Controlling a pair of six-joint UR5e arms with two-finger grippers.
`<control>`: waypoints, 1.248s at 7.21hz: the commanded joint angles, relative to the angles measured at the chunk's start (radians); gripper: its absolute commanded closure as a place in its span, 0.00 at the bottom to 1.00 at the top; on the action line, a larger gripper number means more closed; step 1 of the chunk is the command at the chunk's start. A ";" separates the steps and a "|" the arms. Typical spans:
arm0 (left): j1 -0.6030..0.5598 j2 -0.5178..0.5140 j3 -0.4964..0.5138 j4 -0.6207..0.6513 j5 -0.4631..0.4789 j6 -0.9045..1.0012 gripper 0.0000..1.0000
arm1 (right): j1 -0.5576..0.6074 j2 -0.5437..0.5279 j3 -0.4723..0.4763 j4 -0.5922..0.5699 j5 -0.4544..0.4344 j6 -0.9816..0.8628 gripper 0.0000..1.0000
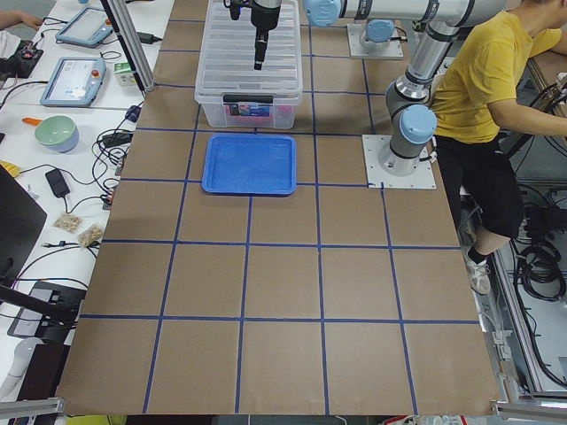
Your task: Place red block in blue tray from box
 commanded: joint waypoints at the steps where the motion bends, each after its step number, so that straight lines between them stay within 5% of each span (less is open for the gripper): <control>1: 0.000 0.000 0.000 0.000 0.000 0.000 0.00 | -0.005 0.007 0.026 -0.017 -0.003 0.000 0.00; 9: 0.000 0.000 -0.003 0.002 0.000 0.002 0.00 | -0.139 0.008 0.028 -0.038 -0.003 -0.097 0.00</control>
